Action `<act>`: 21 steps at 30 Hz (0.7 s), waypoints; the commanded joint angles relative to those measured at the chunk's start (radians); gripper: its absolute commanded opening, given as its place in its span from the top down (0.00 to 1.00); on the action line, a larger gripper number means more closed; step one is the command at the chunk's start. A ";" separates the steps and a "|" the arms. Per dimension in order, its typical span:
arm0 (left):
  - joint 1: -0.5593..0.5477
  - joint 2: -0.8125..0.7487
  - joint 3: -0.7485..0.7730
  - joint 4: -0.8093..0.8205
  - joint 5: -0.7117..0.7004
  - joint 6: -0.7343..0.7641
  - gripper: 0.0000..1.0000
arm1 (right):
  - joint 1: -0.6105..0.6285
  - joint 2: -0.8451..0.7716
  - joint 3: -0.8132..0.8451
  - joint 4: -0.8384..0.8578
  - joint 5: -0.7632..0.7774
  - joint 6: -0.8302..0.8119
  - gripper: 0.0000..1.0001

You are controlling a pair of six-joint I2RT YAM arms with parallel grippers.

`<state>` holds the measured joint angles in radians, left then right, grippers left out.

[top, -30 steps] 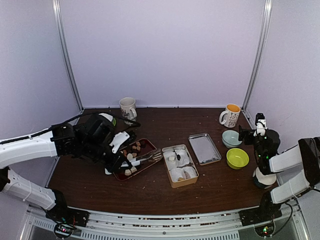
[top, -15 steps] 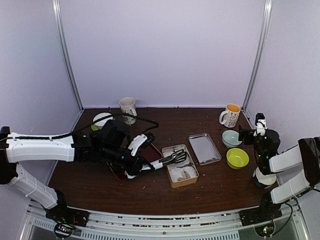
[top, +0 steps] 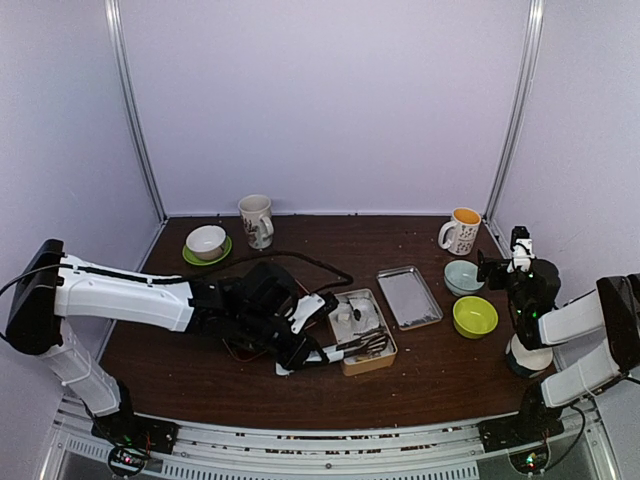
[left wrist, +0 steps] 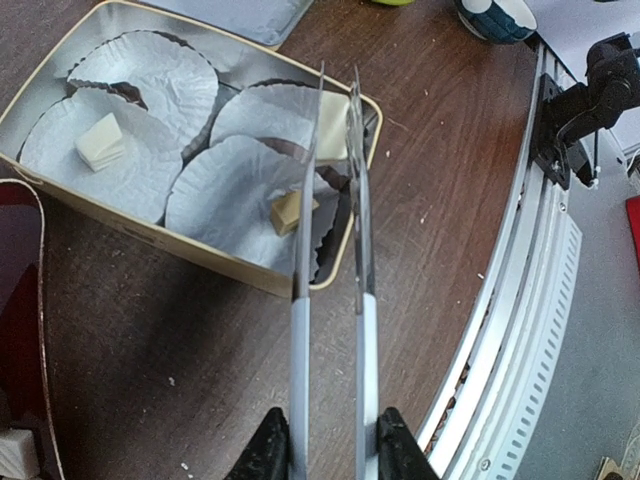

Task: Pack the chocolate

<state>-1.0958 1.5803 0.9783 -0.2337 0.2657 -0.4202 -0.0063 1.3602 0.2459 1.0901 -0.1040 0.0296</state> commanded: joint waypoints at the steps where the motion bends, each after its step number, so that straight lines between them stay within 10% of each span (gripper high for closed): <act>1: -0.001 0.016 0.036 0.067 -0.023 -0.018 0.82 | -0.001 0.004 -0.006 0.027 0.012 0.003 0.00; 13: -0.006 0.023 0.012 0.158 -0.025 -0.050 0.80 | -0.001 0.003 -0.005 0.027 0.012 0.004 0.00; 21: -0.008 0.032 0.009 0.143 -0.055 -0.050 0.60 | -0.001 0.004 -0.006 0.027 0.012 0.004 0.00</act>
<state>-1.0962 1.6173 0.9783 -0.1570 0.2344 -0.4675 -0.0063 1.3602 0.2459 1.0901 -0.1040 0.0299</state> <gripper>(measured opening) 0.347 0.999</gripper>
